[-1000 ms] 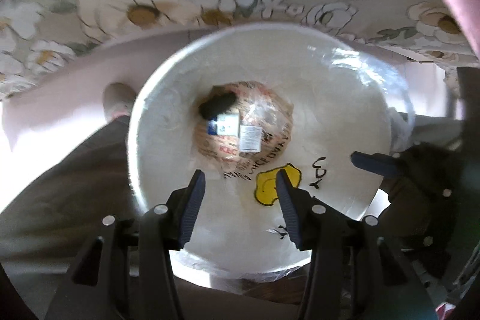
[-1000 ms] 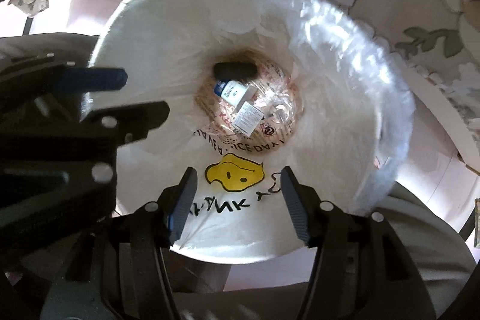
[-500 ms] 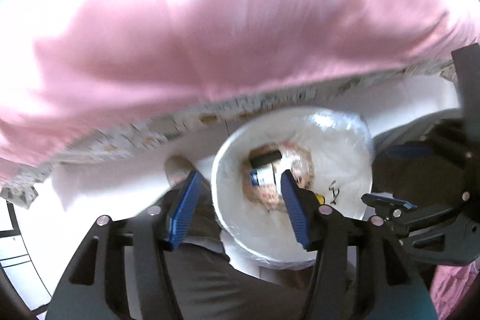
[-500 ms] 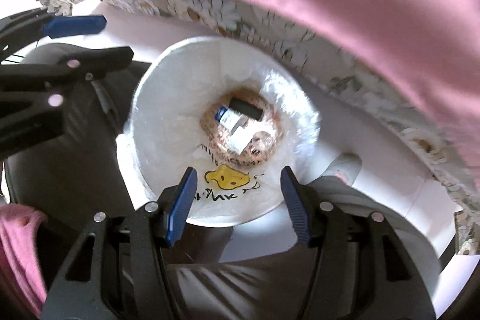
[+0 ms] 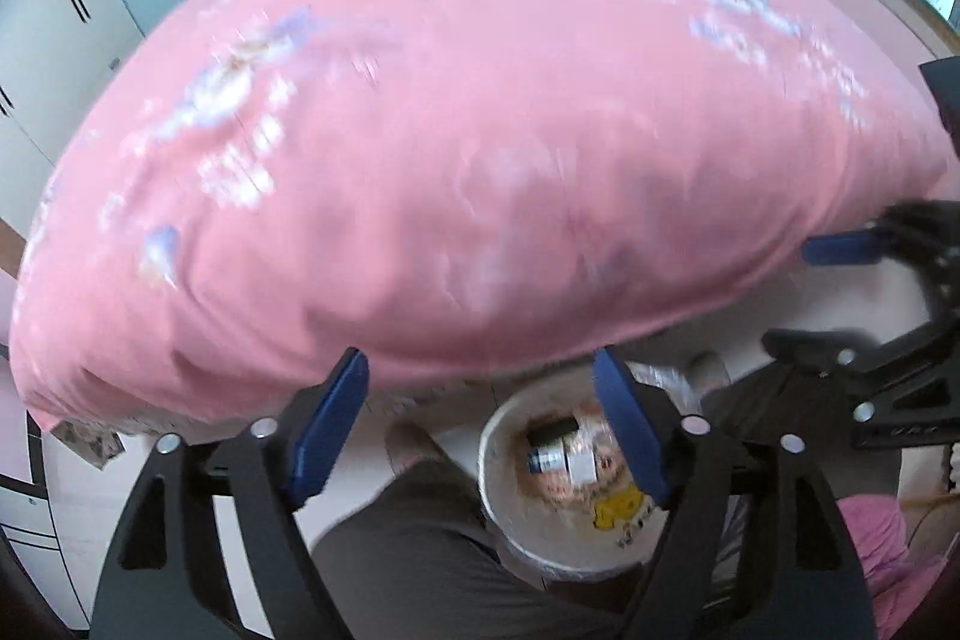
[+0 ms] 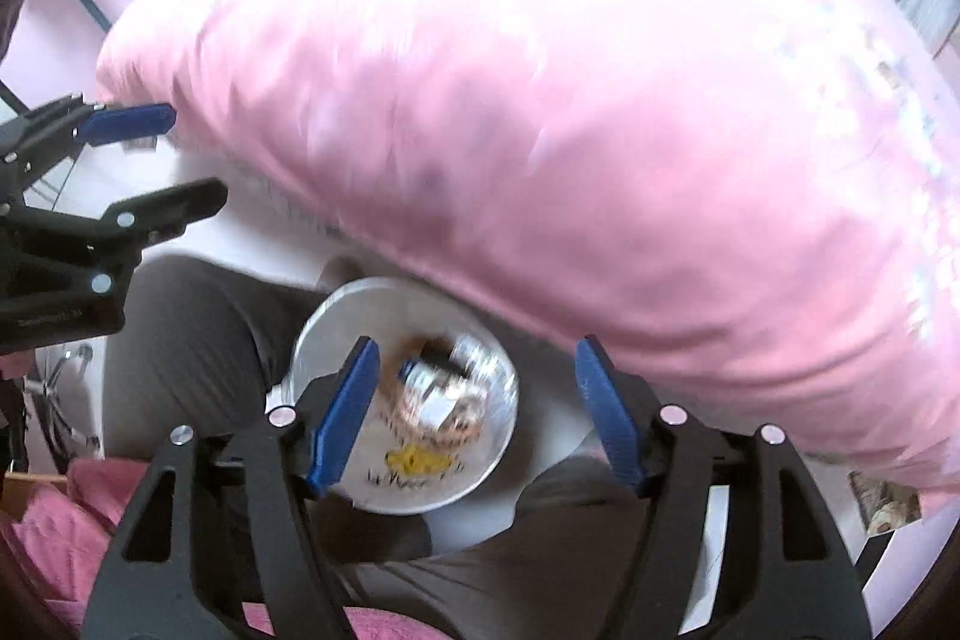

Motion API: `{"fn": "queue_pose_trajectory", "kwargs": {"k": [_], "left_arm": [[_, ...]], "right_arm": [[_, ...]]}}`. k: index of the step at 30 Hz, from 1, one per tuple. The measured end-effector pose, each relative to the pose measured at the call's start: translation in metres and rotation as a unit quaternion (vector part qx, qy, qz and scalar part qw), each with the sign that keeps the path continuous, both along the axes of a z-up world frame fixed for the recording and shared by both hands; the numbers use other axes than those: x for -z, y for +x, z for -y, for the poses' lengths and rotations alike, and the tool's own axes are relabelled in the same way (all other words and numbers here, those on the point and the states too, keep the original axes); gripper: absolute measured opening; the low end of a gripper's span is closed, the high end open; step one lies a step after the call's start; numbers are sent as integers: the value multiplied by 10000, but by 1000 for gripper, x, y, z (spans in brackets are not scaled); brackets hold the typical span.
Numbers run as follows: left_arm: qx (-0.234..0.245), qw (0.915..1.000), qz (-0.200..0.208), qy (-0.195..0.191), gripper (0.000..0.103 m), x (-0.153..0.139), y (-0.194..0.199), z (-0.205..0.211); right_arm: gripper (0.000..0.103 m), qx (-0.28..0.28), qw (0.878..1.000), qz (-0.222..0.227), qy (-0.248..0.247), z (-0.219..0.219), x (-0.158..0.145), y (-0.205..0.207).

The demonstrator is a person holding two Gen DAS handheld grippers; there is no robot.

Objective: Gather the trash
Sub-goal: 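Lift both tools away from the bin and reach toward the bed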

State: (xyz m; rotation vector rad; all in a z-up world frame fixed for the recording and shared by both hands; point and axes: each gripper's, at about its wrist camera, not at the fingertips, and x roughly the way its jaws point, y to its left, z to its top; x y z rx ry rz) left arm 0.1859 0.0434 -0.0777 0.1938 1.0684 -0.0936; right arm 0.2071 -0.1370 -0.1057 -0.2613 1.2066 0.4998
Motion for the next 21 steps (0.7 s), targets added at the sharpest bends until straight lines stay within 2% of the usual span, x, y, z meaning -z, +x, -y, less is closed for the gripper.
{"fn": "queue_pose_trajectory", "kwargs": {"k": [4, 9, 13, 21], "left_arm": [[-15, 9996, 276, 62, 90, -31, 9, -2], [-57, 9983, 547, 213, 91, -58, 26, -5], [-126, 9975, 674, 168, 91, -81, 47, -15], [-312, 9966, 758, 67, 91, -120, 122, -42]], "right_arm": [[73, -11, 9991, 419, 36, 4, -34, 7], [73, -121, 9954, 940, -167, 5, -74, 23], [73, -110, 9923, 1225, -148, 7, -111, 42], [76, -412, 9817, 1834, -307, -6, -171, 103]]}}
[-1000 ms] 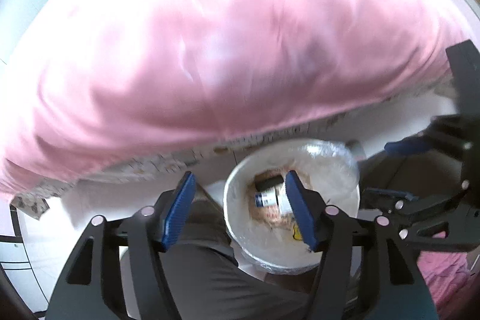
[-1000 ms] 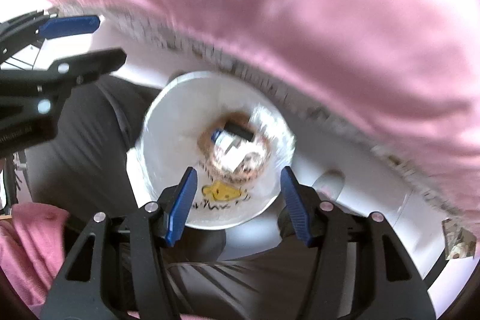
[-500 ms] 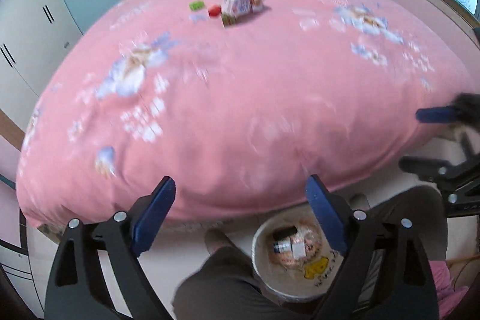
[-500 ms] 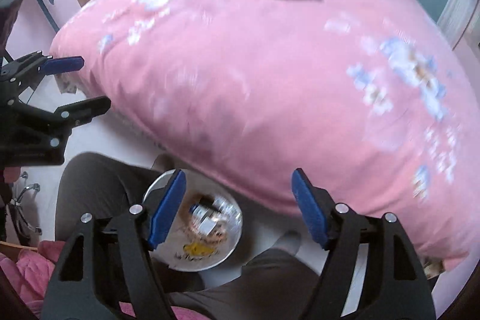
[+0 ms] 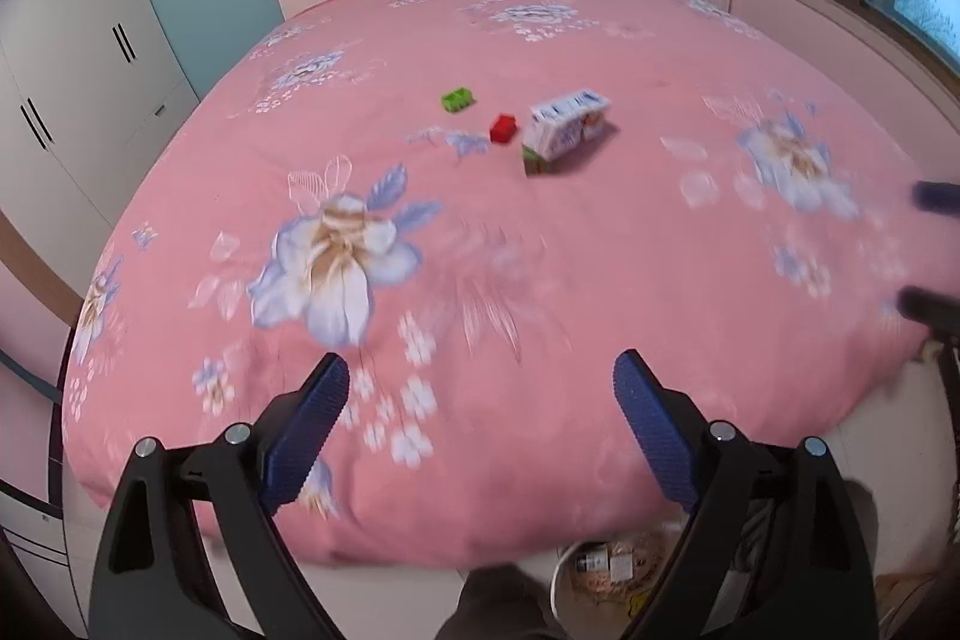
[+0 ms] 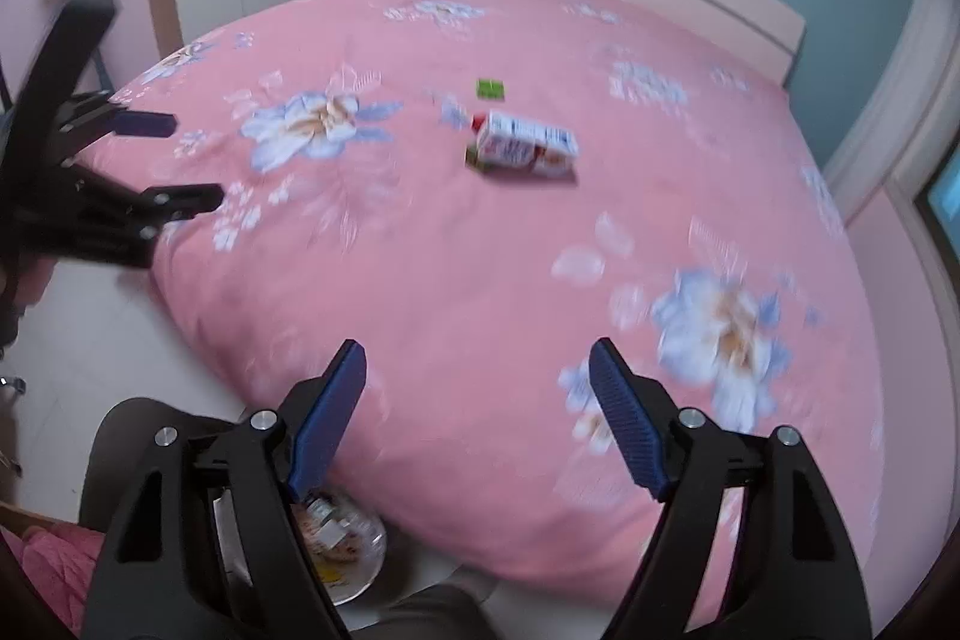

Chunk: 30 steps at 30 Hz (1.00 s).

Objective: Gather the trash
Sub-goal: 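Lift both tools away from the bin and reach toward the bed, then grasp the green block with the left tool while the right tool grasps the milk carton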

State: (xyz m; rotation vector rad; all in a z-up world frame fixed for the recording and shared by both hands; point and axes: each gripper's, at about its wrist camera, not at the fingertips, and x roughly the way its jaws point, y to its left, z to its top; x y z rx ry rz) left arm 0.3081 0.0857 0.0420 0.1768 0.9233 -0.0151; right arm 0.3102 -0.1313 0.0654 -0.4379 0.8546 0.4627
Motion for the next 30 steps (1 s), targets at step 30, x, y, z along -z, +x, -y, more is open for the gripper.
{"fn": "queue_pose_trajectory", "kwargs": {"k": [30], "left_arm": [[2137, 9691, -940, 801, 91, 104, 390, -21]], "right_arm": [[76, -3245, 9225, -497, -2030, -98, 126, 321]]}}
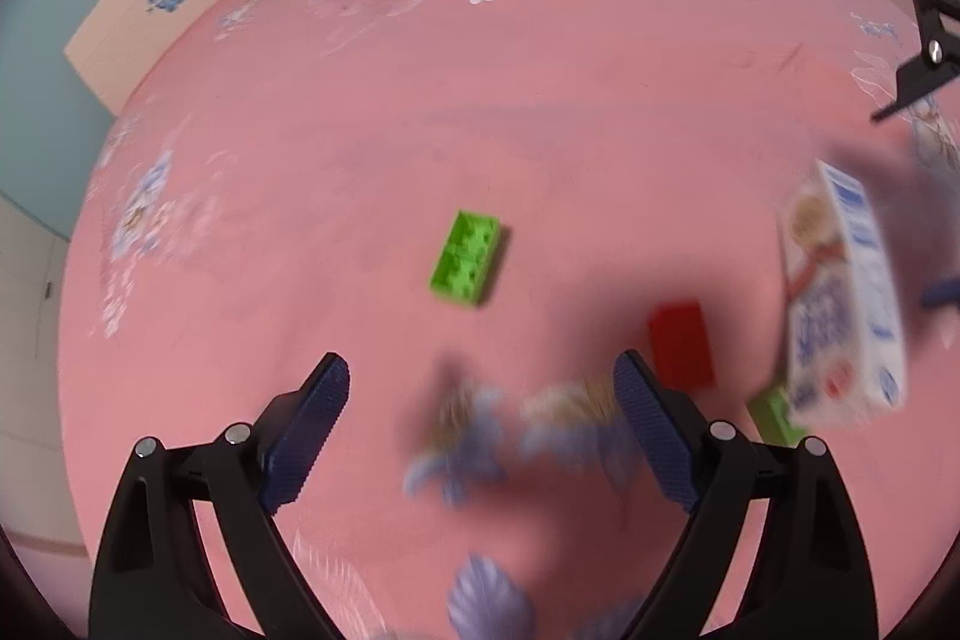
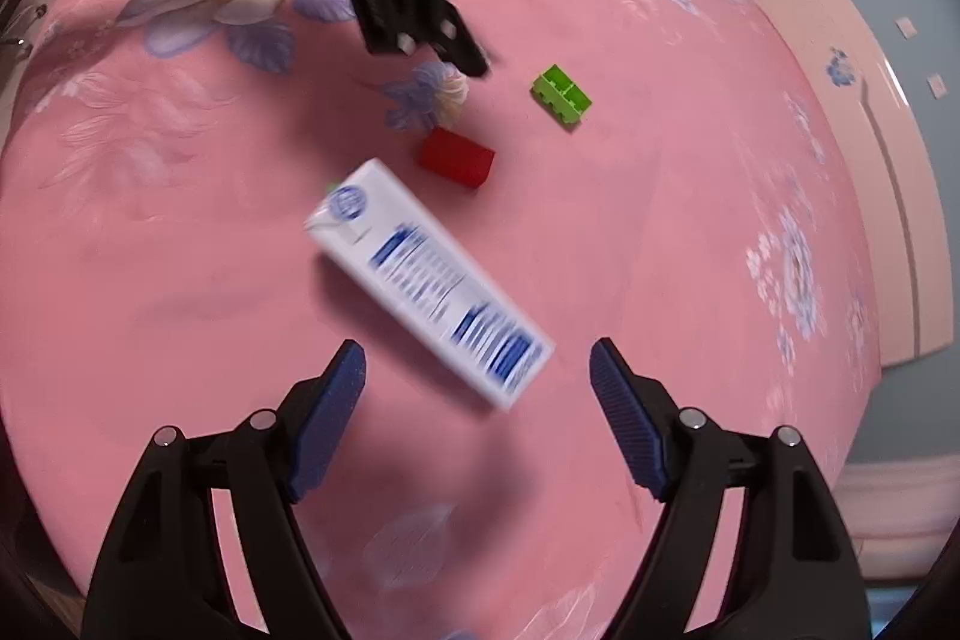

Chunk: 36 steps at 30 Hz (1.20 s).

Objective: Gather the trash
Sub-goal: 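Grasp the green block with the left tool while the right tool grasps the milk carton, then carry the green block and white milk carton over the trash bin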

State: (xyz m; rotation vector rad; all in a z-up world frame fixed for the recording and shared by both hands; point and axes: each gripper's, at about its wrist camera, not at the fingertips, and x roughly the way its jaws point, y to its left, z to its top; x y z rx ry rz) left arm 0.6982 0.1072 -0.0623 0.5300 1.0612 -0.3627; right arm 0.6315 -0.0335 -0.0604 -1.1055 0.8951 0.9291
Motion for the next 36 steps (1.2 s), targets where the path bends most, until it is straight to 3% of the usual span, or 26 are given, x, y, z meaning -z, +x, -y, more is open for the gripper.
{"fn": "queue_pose_trajectory", "kwargs": {"k": [7, 10, 12, 13, 15, 17, 21, 27, 30, 36], "left_arm": [[129, 9992, -359, -82, 91, 35, 40, 9], [194, 9981, -508, -289, 70, 45, 46, 13], [97, 9965, -647, -529, 61, 48, 49, 12], [45, 9959, -673, -597, 54, 48, 49, 11], [-62, 9956, -647, -681, 41, 45, 48, 10], [-256, 9952, -621, -718, 24, 44, 50, 9], [-650, 9941, -438, -748, 24, 42, 46, 10], [-952, 9932, 10, -667, 24, 23, 9, 14], [-1041, 9919, 238, -687, 24, -4, -22, 15], [-1084, 9881, 821, -720, 24, -77, -93, 22]], "right_arm": [[76, -300, 9976, -624, 52, -21, 30, 22], [69, -312, 9944, -1006, 55, -25, 42, 25], [64, -200, 9942, -1053, 96, -25, 47, 29], [63, -127, 9938, -1095, 145, -24, 48, 30], [48, 22, 9929, -1174, 215, -21, 49, 32], [45, 251, 9939, -1049, 245, -17, 51, 32], [42, 569, 9937, -859, 432, -9, 50, 22], [40, 1239, 9874, -593, 785, 7, 33, -8], [40, 1502, 9826, -476, 982, 16, 12, -28], [40, 1959, 9694, -15, 1481, 34, -61, -84]]}}
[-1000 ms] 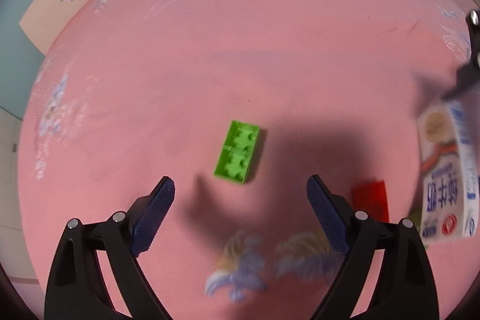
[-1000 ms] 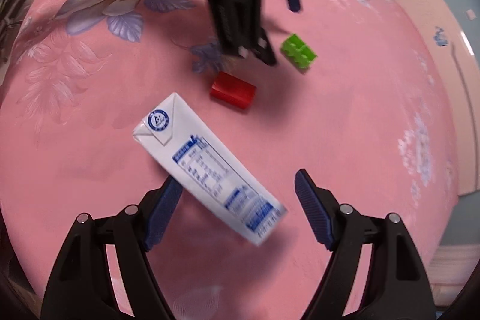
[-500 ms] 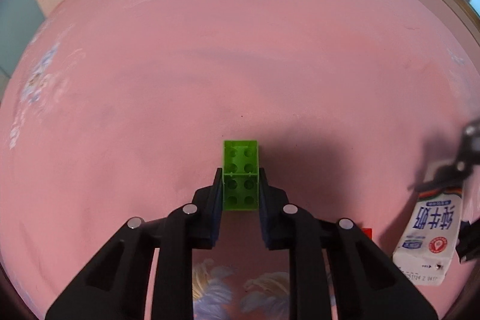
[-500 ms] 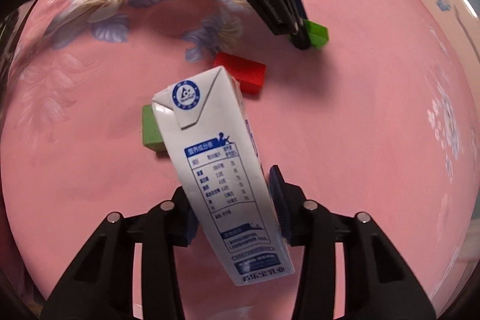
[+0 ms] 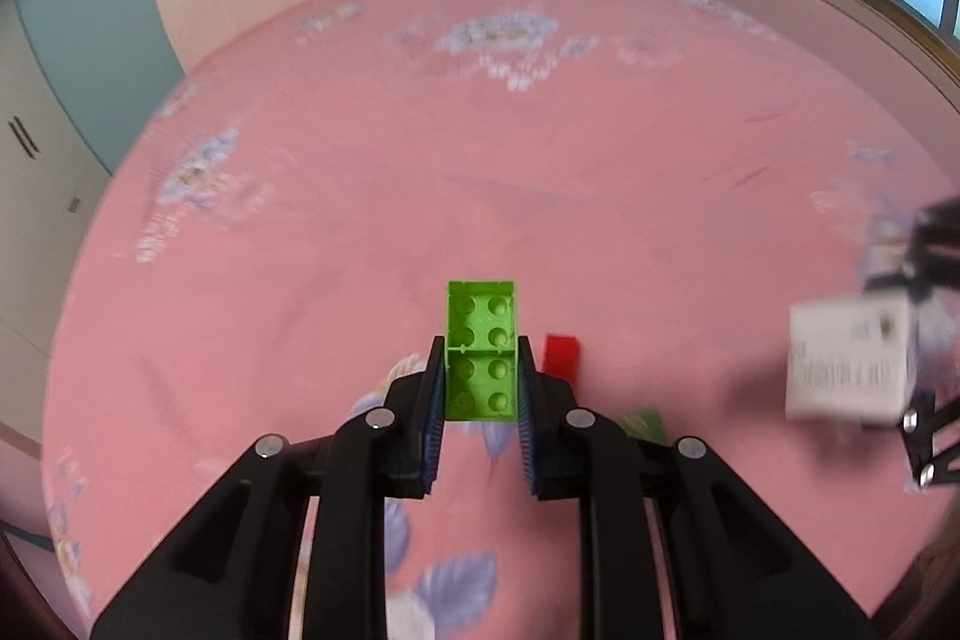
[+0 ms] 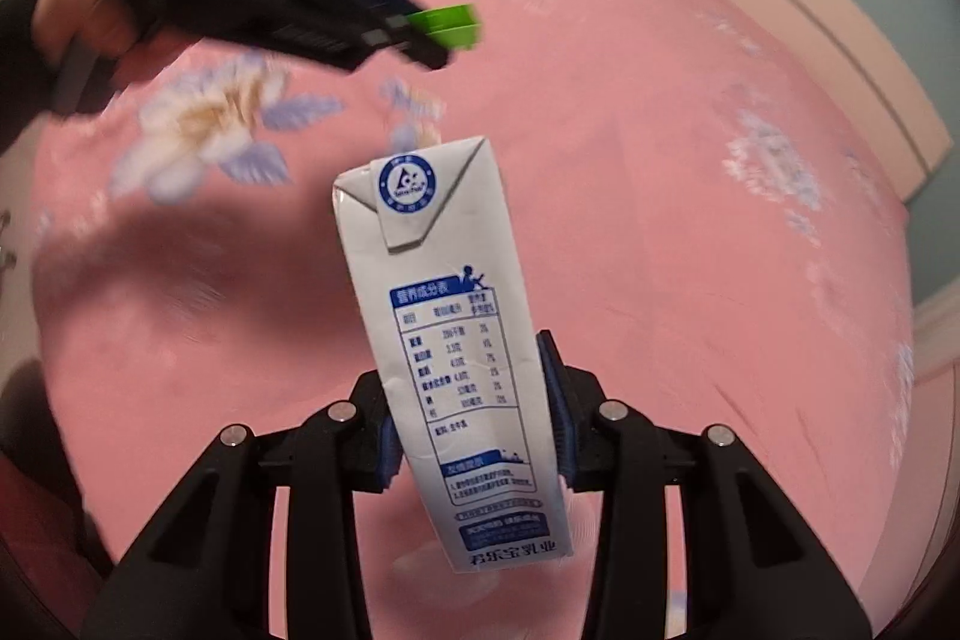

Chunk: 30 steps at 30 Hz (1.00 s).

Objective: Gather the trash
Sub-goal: 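Carry the green block and white milk carton over the trash bin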

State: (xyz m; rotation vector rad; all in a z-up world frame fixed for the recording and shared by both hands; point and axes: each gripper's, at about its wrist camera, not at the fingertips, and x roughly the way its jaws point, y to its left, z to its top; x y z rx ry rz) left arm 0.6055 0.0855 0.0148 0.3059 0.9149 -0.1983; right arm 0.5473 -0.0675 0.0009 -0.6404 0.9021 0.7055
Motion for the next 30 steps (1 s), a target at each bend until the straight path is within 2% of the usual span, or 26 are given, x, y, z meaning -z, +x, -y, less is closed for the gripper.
{"fn": "queue_pose_trajectory", "kwargs": {"k": [5, 7, 12, 16, 19, 22, 30], "left_arm": [[-210, 9985, 500, 84, 24, -70, -82, 5], [-249, 9976, 642, 16, 24, -92, -105, 3], [-308, 9938, 1063, 132, 24, -145, -173, 7], [-294, 9921, 1205, 176, 24, -167, -217, 13], [-280, 9917, 1250, 67, 24, -180, -247, 17], [-263, 9901, 1376, 115, 24, -191, -274, 22], [-213, 9871, 1583, 85, 24, -203, -341, 31]], "right_arm": [[40, 430, 9980, 329, 319, 10, -58, -47], [40, 560, 9965, 454, 431, 13, -79, -67], [40, 735, 9921, 792, 630, 23, -131, -130], [40, 782, 9888, 1033, 737, 28, -164, -177], [40, 782, 9868, 1181, 782, 31, -183, -210], [40, 785, 9850, 1280, 853, 36, -198, -237], [40, 884, 9794, 1366, 1195, 53, -220, -296]]}}
